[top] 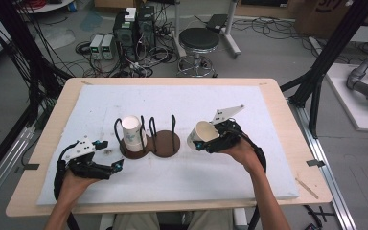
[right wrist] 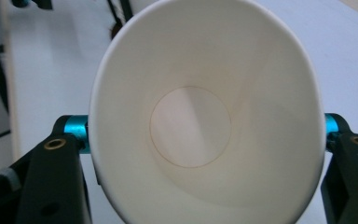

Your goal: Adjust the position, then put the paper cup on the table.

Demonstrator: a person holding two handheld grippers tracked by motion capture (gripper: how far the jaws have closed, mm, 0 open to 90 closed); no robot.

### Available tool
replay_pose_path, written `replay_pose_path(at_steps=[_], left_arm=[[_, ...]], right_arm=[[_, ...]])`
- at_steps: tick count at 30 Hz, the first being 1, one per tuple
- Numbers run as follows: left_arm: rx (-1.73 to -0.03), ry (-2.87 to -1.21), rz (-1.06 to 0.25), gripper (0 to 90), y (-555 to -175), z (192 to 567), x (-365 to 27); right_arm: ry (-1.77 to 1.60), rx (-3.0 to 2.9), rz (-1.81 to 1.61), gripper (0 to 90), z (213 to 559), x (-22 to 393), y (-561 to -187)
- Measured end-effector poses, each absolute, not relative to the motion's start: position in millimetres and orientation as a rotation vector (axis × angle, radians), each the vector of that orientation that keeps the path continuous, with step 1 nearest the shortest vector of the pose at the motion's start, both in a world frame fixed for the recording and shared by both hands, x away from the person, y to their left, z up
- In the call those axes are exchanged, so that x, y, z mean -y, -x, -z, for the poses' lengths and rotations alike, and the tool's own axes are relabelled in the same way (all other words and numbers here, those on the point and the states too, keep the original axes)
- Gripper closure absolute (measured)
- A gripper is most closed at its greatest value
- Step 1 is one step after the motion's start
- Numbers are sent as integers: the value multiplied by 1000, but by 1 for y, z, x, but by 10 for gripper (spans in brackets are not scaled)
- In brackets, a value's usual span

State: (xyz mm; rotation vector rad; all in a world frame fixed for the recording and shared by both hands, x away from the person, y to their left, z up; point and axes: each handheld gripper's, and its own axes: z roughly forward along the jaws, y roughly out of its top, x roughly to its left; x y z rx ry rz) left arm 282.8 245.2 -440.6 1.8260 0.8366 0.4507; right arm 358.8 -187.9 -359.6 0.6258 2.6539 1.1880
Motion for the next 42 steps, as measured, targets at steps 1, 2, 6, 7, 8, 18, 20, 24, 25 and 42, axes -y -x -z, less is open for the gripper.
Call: replay_pose_path(at_steps=[1,2,6,7,8,18,20,24,25,42], left_arm=[[-849,-1821,-463,55,-284,442,-246],[-861,-1816,-481,55,-284,443,-247],[-883,-1805,-520,55,-286,446,-248],[-882,-1804,-528,55,-286,447,-249],[-886,-1797,-530,55,-286,448,-249],[-886,-1768,-555,55,-286,454,-249],[-891,-1764,-550,55,-287,454,-249],[-896,-1754,-554,55,-287,455,-250],[-895,-1751,-557,55,-287,454,-250],[-908,-1729,-557,56,-286,457,-253]], right_arm=[[-635,-2657,-1158,300,359,188,-361],[-643,-2653,-1123,301,359,188,-363],[-702,-2652,-969,302,358,184,-370],[-711,-2650,-937,302,358,183,-372],[-718,-2651,-912,302,359,181,-374],[-756,-2655,-852,303,360,177,-383],[-760,-2654,-847,304,361,177,-384],[-768,-2653,-850,305,361,178,-384],[-764,-2654,-850,305,361,178,-385],[-803,-2657,-779,305,369,172,-393]])
